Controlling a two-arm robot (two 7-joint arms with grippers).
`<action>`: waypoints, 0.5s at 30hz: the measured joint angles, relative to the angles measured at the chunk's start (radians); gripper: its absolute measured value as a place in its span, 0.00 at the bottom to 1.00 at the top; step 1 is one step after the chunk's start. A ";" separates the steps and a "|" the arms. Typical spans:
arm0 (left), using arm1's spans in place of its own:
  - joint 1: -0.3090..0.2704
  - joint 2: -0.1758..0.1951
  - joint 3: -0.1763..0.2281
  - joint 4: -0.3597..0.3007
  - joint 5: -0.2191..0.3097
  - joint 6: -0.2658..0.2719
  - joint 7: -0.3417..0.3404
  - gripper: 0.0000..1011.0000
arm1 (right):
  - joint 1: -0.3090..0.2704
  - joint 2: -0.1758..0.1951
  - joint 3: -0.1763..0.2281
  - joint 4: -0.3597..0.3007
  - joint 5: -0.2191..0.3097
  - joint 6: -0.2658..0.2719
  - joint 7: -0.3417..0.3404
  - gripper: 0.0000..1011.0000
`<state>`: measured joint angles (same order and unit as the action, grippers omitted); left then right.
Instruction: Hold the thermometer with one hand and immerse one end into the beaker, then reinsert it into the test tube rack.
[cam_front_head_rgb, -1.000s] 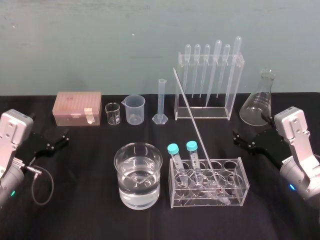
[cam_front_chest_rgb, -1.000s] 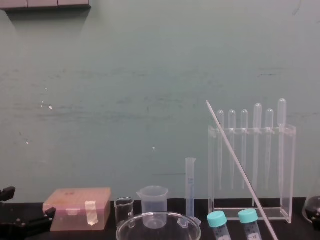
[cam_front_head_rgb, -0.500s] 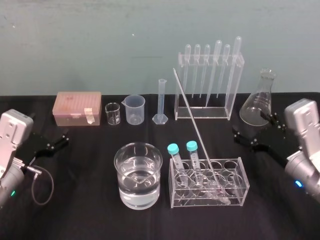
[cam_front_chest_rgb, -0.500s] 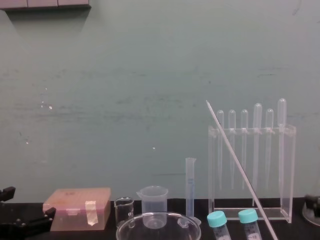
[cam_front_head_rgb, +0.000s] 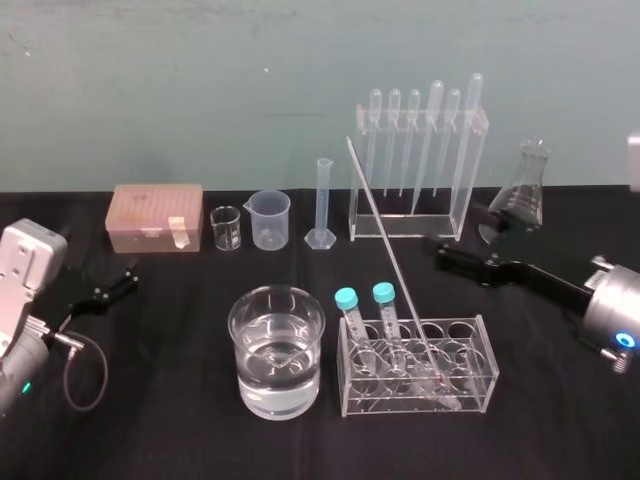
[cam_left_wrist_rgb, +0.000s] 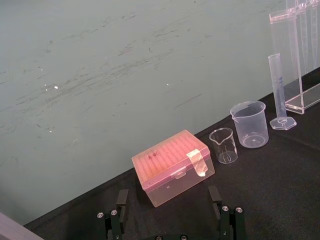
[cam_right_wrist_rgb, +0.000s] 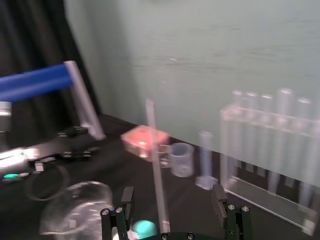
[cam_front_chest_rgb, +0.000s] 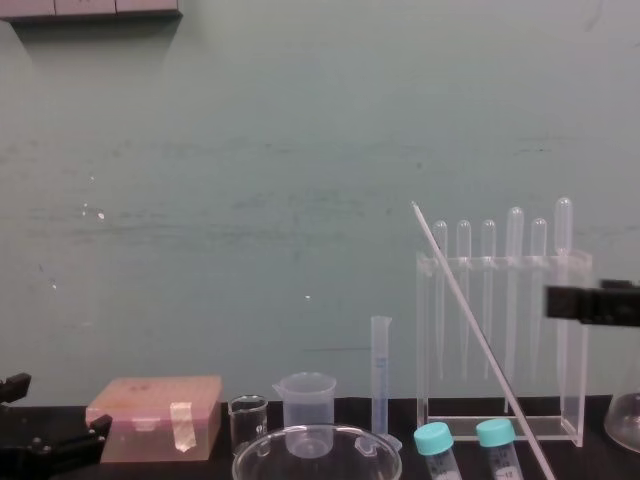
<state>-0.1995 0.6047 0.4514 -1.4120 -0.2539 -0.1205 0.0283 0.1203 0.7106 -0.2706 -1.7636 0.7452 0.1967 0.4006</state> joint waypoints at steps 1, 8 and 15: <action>0.000 0.000 0.000 0.000 0.000 0.000 0.000 1.00 | 0.016 0.000 -0.013 -0.005 0.010 0.014 0.018 0.99; 0.000 0.000 0.000 0.000 0.000 0.000 0.000 1.00 | 0.115 -0.019 -0.097 0.014 -0.004 0.071 0.030 0.99; 0.000 0.000 0.000 0.000 0.000 0.000 0.000 1.00 | 0.213 -0.078 -0.160 0.068 -0.054 0.131 -0.036 0.99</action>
<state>-0.1995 0.6047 0.4514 -1.4120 -0.2539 -0.1205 0.0283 0.3331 0.6331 -0.4305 -1.6960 0.6915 0.3280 0.3644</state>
